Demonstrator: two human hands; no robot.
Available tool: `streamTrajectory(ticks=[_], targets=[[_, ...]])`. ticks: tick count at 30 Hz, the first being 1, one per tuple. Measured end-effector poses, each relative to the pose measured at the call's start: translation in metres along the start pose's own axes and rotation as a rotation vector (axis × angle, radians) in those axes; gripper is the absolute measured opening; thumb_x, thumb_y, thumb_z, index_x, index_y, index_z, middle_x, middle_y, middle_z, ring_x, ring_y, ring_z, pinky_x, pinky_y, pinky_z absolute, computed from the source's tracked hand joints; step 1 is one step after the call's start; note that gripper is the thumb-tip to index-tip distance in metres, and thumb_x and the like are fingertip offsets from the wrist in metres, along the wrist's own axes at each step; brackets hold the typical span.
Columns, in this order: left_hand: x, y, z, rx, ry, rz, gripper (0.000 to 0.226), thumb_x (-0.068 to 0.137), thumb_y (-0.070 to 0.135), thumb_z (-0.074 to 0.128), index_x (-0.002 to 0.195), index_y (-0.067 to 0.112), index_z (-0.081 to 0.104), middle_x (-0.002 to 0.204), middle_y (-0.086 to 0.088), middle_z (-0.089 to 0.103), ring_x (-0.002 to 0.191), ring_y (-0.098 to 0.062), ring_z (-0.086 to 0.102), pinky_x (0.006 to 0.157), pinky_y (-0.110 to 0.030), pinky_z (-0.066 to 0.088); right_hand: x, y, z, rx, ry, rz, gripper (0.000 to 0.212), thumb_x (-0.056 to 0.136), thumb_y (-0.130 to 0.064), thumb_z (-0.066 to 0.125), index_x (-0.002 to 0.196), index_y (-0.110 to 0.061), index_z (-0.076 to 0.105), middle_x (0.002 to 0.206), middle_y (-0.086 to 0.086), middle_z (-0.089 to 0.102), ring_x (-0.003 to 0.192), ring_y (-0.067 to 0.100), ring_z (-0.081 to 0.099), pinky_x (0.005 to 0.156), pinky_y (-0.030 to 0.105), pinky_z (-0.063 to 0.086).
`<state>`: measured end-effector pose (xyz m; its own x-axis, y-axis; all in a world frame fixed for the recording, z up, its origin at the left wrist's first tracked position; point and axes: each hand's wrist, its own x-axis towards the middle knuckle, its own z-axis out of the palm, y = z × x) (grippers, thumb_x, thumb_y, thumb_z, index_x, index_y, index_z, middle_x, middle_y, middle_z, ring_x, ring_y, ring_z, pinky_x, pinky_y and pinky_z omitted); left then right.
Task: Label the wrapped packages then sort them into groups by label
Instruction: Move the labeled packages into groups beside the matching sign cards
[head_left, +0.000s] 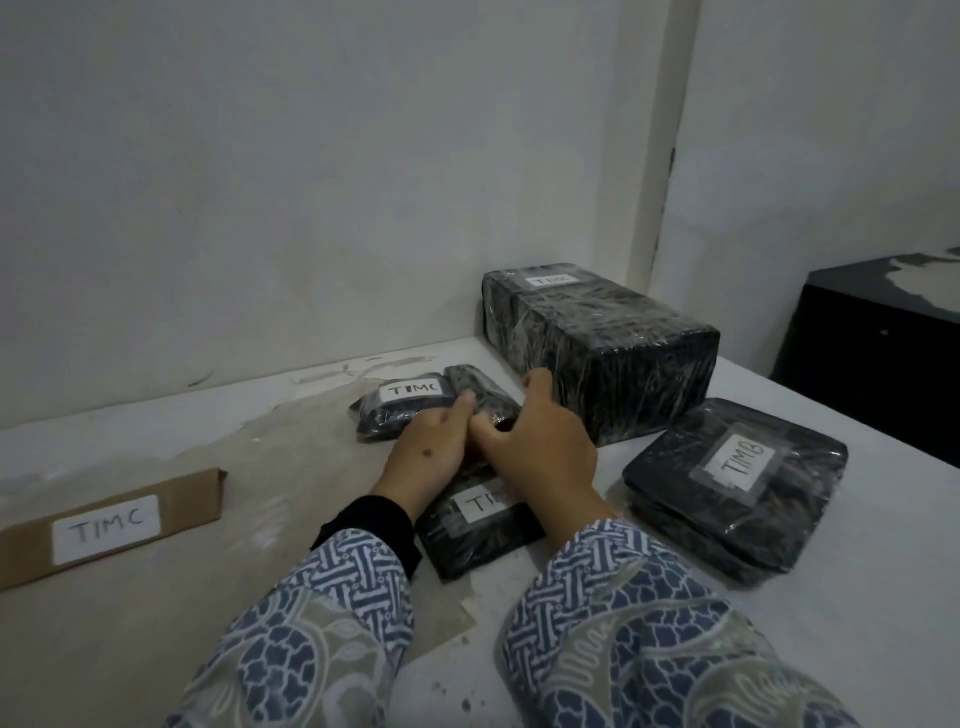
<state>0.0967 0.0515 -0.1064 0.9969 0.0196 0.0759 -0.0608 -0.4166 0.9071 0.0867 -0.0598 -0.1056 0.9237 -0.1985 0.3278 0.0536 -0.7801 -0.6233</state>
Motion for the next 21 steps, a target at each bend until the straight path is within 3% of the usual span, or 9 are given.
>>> streamTrajectory(ticks=[3,6,8,12,14,16,21], targets=[[0.0,0.0,-0.002,-0.255,-0.043,-0.057,0.055,0.09,0.051,0.047,0.087,0.001,0.067,0.09,-0.017,0.069,0.087,-0.032,0.067,0.088,-0.044,0.05,-0.004,-0.004,0.005,-0.023,-0.002,-0.071,0.071,0.078,-0.058,0.053,0.13,-0.015,0.029,0.116,0.012,0.059,0.108,0.033,0.055,0.08,0.039,0.047],[0.001,0.0,-0.002,-0.435,0.025,-0.102,0.031,0.09,0.027,0.058,0.091,-0.003,0.069,0.079,-0.015,0.071,0.074,-0.028,0.068,0.076,-0.038,0.054,-0.006,-0.003,0.009,-0.026,-0.038,-0.162,0.081,0.074,-0.056,0.061,0.136,-0.016,0.026,0.126,0.009,0.053,0.117,0.032,0.047,0.091,0.043,0.044],[0.001,0.001,-0.004,-0.528,0.075,-0.117,0.013,0.089,0.015,0.058,0.086,0.009,0.069,0.068,-0.005,0.073,0.063,-0.019,0.068,0.067,-0.035,0.055,-0.007,-0.002,0.011,-0.018,-0.069,-0.255,0.087,0.07,-0.057,0.064,0.139,-0.02,0.025,0.13,0.005,0.051,0.118,0.03,0.047,0.094,0.046,0.043],[-0.003,0.002,-0.018,-0.649,0.116,-0.096,0.016,0.084,0.006,0.056,0.08,0.016,0.067,0.066,-0.004,0.069,0.058,-0.018,0.063,0.055,-0.029,0.052,-0.005,-0.005,0.01,0.275,0.0,-0.329,0.087,0.074,-0.042,0.07,0.143,-0.018,0.022,0.139,0.006,0.036,0.127,0.024,0.035,0.106,0.041,0.034],[-0.008,0.001,-0.027,-0.704,0.098,-0.095,0.018,0.083,0.002,0.055,0.078,0.015,0.067,0.072,-0.008,0.069,0.066,-0.023,0.065,0.061,-0.037,0.057,-0.002,-0.005,0.005,0.42,0.077,-0.269,0.084,0.077,-0.038,0.07,0.143,-0.018,0.021,0.144,0.006,0.028,0.132,0.021,0.028,0.11,0.037,0.027],[-0.012,-0.002,-0.034,-0.713,0.061,-0.088,0.019,0.082,0.001,0.057,0.087,0.015,0.068,0.086,-0.014,0.068,0.079,-0.031,0.064,0.075,-0.049,0.054,-0.001,-0.006,0.002,0.569,0.053,-0.16,0.086,0.077,-0.04,0.07,0.144,-0.023,0.019,0.148,0.002,0.023,0.135,0.018,0.025,0.11,0.032,0.024],[-0.019,-0.012,-0.045,-0.775,0.133,-0.082,0.025,0.085,0.002,0.057,0.102,0.017,0.066,0.096,-0.012,0.068,0.083,-0.029,0.065,0.066,-0.039,0.057,0.001,-0.004,-0.004,0.55,-0.007,0.031,0.085,0.069,-0.052,0.072,0.136,-0.024,0.029,0.14,0.002,0.024,0.13,0.022,0.024,0.101,0.031,0.028]])
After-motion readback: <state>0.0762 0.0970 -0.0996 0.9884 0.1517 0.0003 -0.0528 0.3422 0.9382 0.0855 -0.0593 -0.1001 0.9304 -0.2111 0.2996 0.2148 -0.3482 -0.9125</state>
